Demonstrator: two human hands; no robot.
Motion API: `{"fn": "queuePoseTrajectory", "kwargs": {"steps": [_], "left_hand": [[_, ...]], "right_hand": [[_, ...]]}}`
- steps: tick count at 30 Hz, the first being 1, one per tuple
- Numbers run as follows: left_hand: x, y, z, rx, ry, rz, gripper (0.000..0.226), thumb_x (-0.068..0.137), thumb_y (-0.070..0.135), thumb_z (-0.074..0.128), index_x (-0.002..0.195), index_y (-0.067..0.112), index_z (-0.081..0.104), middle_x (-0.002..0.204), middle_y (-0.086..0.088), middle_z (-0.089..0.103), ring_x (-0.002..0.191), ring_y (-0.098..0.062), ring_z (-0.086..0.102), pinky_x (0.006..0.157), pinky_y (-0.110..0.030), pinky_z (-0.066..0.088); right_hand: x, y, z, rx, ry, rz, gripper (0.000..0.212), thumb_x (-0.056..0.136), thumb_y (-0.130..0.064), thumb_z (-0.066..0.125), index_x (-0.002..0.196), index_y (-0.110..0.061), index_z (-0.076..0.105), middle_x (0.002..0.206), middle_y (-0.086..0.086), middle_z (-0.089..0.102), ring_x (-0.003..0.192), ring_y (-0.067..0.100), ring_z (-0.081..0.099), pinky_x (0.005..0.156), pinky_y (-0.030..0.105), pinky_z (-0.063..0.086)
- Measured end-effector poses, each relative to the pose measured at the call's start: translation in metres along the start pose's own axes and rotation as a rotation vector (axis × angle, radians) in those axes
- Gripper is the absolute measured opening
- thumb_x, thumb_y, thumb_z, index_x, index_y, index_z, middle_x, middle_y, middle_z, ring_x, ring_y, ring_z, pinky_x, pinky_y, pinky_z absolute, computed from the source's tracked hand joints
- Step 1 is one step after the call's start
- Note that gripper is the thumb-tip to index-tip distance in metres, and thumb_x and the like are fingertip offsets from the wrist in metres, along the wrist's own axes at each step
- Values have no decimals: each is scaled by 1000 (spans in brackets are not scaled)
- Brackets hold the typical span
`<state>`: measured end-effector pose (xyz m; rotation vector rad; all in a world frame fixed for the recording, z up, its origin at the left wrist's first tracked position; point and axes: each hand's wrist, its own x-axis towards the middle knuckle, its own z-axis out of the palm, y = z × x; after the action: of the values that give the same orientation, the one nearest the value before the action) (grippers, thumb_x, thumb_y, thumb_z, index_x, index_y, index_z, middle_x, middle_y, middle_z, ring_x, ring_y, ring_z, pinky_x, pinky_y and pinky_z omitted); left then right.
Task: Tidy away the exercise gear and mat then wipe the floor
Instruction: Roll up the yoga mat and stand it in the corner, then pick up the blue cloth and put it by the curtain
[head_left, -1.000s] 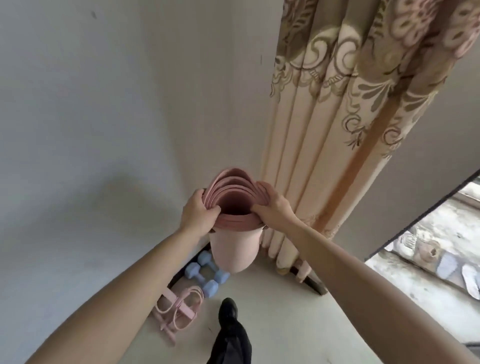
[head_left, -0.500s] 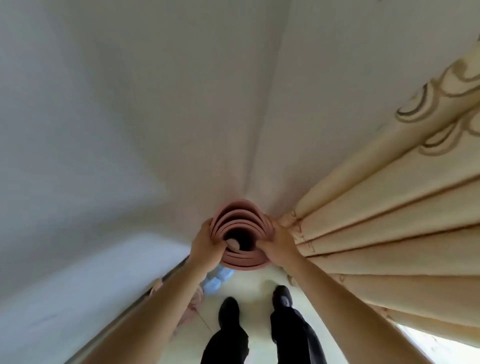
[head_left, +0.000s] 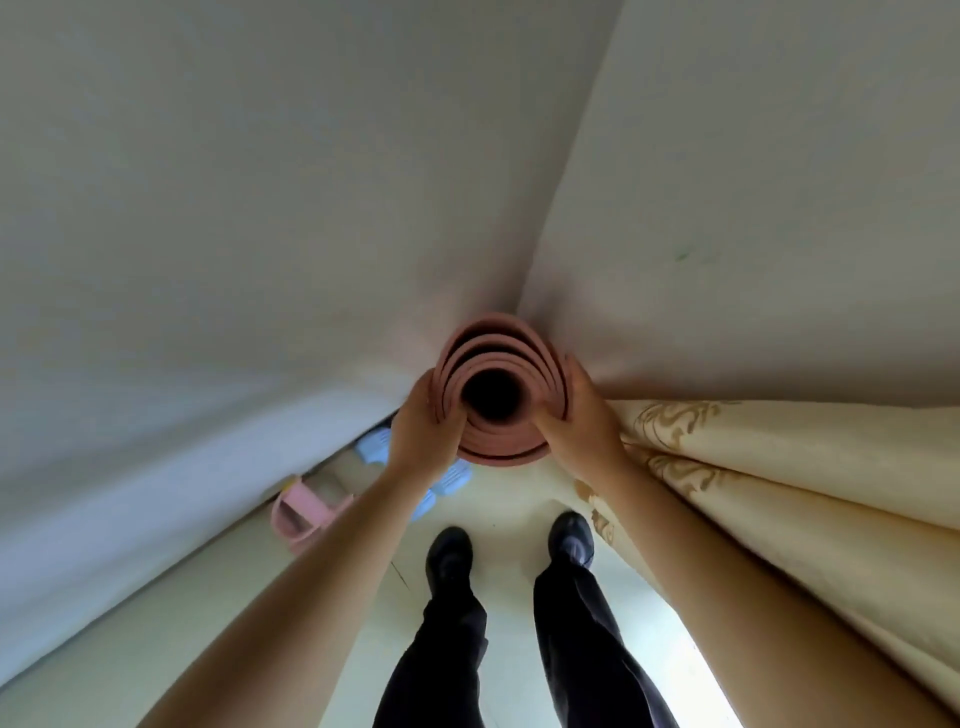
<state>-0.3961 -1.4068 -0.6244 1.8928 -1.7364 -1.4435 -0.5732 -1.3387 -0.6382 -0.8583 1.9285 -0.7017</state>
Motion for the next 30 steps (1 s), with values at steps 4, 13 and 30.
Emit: {"fn": "queuePoseTrajectory", "kwargs": {"steps": [4,13,30], "left_hand": [[6,-8,4,-80,-33,22,36,102,41,45,135,26,45,119,16,60,104,2,58,82,-14,44],[-35,42,-45,-29,8,16,36,103,32,42,132,19,58,122,5,65,113,-12,58,86,-17,40],[-284,190,-295,744,984,603,51,103,37,39,149,14,39,158,-17,28,147,-36,24,114,-57,26]], "right_hand": [[11,11,5,141,-56,68,80,82,-70,57,149,-31,38,138,-8,59,127,9,55,109,40,46],[-22,-40,-29,114,31,-12,50,103,-27,48,151,-16,41,151,2,49,137,14,47,114,29,36],[-205,-335,-135,-557,428,-1100,61,104,-35,45,157,-12,24,165,18,12,152,34,16,118,54,27]]}}
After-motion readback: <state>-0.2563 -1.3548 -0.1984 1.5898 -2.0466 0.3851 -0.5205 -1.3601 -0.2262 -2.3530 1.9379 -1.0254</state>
